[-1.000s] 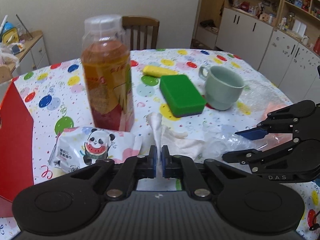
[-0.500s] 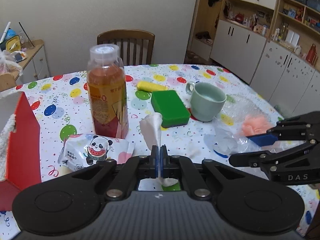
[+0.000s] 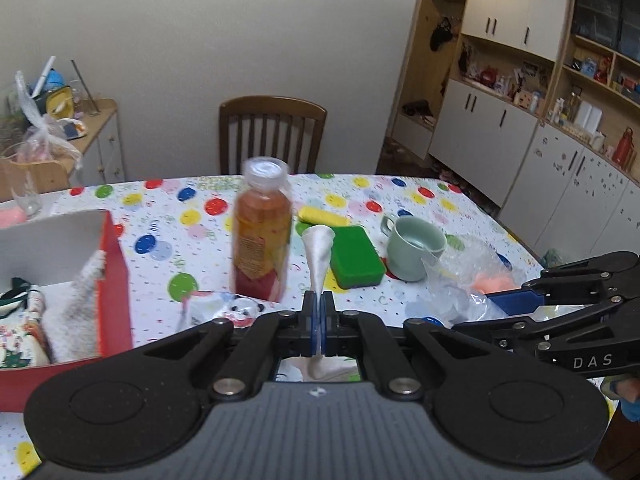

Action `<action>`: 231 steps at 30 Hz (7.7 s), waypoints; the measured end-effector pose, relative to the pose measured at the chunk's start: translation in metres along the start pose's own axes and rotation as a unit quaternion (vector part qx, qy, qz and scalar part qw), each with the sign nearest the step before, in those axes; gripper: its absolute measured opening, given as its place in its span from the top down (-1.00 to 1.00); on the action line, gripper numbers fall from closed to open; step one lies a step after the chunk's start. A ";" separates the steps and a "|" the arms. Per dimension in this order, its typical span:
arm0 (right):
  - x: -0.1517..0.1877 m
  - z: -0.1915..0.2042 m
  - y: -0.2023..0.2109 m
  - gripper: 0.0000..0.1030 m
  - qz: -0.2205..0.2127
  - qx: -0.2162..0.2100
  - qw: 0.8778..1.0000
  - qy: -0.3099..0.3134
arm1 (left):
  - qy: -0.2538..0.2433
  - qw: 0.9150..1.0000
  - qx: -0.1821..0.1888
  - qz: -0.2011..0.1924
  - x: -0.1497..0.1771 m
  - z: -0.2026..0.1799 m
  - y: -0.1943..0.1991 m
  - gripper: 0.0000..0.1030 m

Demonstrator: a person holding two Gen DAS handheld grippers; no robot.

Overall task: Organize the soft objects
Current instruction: 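Grasp the white glove with the left gripper while the right gripper grasps the plastic bag, then carry the glove and plastic bag into the red box and release both, then move both tools back toward the table center, then grasp the panda wet-wipes pack with the left gripper while the right gripper grasps the white napkin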

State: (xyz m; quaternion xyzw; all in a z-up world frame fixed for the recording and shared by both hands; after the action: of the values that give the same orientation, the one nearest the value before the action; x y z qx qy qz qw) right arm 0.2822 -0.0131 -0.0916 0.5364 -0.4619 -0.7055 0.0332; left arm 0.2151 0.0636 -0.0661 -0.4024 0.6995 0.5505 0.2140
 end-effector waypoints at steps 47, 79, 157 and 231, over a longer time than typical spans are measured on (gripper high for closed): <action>-0.221 0.204 -0.189 0.26 -0.009 -0.107 0.994 -0.031 | 0.056 0.978 -0.184 -0.077 -0.077 0.270 0.087 0.97; -0.166 0.209 -0.322 0.19 0.123 -0.060 0.991 -0.010 | 0.102 0.973 -0.188 0.087 -0.010 0.328 -0.018 0.97; 0.091 0.014 -0.048 -0.78 0.054 0.025 0.998 -0.033 | 0.058 0.996 -0.041 0.056 0.025 0.041 -0.063 -1.00; 0.081 0.029 -0.085 0.92 0.082 0.010 0.996 0.037 | 0.203 0.970 -0.121 0.058 0.027 0.107 -0.111 0.70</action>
State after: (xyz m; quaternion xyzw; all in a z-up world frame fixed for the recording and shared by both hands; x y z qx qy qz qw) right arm 0.2632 0.0092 -0.2084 0.5223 -0.5098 -0.6758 0.1027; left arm 0.2724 0.1481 -0.1853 -0.4876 0.6784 0.5493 -0.0149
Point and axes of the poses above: each gripper's, at about its wrist camera, not at the fingertips, and y roughly against the way its jaws point, z to its left, x to its underside, the point moved 6 cm from there along -y, roughly the way its jaws point, and after that the axes turned 11 degrees about y, right-handed, at the moved point
